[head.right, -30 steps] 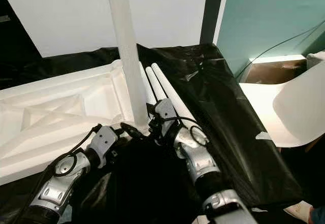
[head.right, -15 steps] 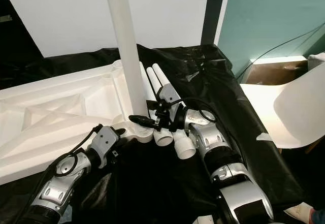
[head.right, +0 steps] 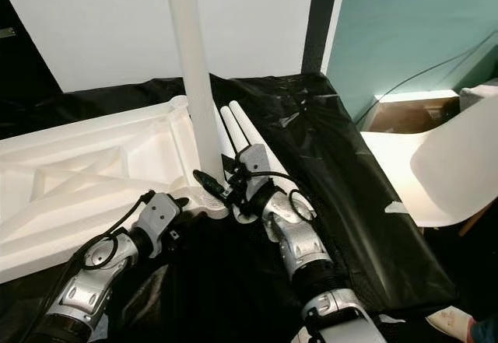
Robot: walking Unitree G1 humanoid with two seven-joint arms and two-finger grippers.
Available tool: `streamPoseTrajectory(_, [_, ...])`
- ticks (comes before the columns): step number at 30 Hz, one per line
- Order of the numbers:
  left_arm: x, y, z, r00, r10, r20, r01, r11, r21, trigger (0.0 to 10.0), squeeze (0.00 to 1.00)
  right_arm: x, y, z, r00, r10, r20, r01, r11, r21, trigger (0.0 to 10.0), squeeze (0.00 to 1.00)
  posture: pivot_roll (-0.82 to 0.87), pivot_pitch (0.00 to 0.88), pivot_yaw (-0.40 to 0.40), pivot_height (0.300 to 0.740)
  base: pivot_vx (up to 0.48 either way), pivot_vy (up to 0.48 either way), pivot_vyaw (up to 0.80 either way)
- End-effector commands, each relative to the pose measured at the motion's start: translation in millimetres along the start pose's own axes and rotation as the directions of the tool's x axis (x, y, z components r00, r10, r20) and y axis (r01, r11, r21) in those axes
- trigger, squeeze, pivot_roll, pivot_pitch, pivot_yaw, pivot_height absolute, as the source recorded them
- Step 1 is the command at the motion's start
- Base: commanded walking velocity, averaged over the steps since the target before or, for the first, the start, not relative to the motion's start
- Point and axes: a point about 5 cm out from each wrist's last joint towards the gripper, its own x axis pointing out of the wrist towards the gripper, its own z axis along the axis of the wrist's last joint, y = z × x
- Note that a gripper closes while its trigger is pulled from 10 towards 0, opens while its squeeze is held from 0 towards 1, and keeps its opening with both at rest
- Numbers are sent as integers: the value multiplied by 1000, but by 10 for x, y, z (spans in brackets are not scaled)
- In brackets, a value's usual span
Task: Building children table
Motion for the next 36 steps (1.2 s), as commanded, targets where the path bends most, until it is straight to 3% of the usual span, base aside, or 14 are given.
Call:
streamPoseTrajectory(1, [0, -159, -176, 995, -71, -73, 68, 997, -39, 10000, 0, 71, 35, 0, 1000, -19, -1, 19, 999, 26, 0, 0, 162, 0, 5, 740, 0, 0, 0])
streamPoseTrajectory(4, [-8, -154, -179, 995, -68, -75, 66, 997, -39, 10000, 0, 71, 43, 4, 1000, -18, -2, 18, 1000, 22, 4745, 0, 163, 0, 5, 740, 0, 0, 0])
streamPoseTrajectory(5, [-12, -153, -180, 995, -66, -75, 64, 997, -40, 10000, 0, 67, 45, 6, 1000, -5, -2, 5, 1000, 30, 10000, 984, 164, 0, 5, 740, 0, 0, 0])
streamPoseTrajectory(6, [-14, -154, -181, 995, -65, -76, 63, 997, -40, 10000, 0, 61, 48, 10, 1000, 11, -7, -10, 999, 36, 10000, 1000, 164, 0, 5, 740, 0, 0, 0])
streamPoseTrajectory(12, [-10, -165, -186, 995, -66, -76, 63, 997, -41, 10000, 0, 28, 45, -15, 990, 123, -69, -121, 992, 39, 10000, 1000, 160, 0, 6, 740, 0, 0, 0])
streamPoseTrajectory(13, [-3, -166, -186, 995, -66, -76, 63, 997, -42, 10000, 0, 7, 19, -17, 981, 175, -87, -172, 984, 38, 10000, 0, 160, 0, 6, 740, 0, 0, 0])
streamPoseTrajectory(18, [22, -198, -192, 992, -94, -82, 90, 995, -51, 7490, 0, -35, -185, 47, 959, 256, -122, -258, 966, -1, 10000, 0, 160, 0, 6, 740, 0, 0, 0])
streamPoseTrajectory(19, [25, -221, -196, 990, -109, -84, 104, 993, -60, 0, 0, -27, -242, 74, 958, 254, -129, -258, 966, -14, 10000, 0, 160, 0, 6, 740, 0, 0, 0])
streamPoseTrajectory(26, [18, -303, -201, 983, -159, -89, 154, 986, -56, 0, 0, 21, -351, 194, 932, 320, -168, -336, 939, -73, 10000, 0, 151, 0, 4, 740, 0, 0, 0])
streamPoseTrajectory(27, [16, -299, -208, 983, -156, -96, 151, 987, -50, 3451, 0, 20, -346, 198, 918, 350, -183, -369, 926, -78, 10000, 0, 151, 0, 4, 740, 0, 0, 0])
streamPoseTrajectory(28, [16, -299, -208, 983, -156, -96, 151, 987, -50, 3451, 0, 20, -346, 198, 918, 350, -183, -369, 926, -78, 10000, 0, 151, 0, 4, 740, 0, 0, 0])
streamPoseTrajectory(29, [15, -291, -212, 983, -152, -100, 148, 988, -50, 10000, 0, 13, -344, 193, 900, 384, -205, -405, 911, -75, 10000, 0, 151, 0, 4, 740, 0, 0, 0])
streamPoseTrajectory(35, [14, -260, -212, 984, -143, -102, 139, 989, -49, 10000, 0, -30, -373, 142, 831, 474, -292, -509, 859, -53, 10000, 0, 157, 0, 3, 740, 0, 0, 0])
streamPoseTrajectory(36, [11, -257, -212, 985, -140, -102, 136, 990, -48, 10000, 0, -32, -381, 136, 823, 480, -304, -517, 854, -50, 3216, 0, 157, 0, 3, 740, 0, 0, 0])
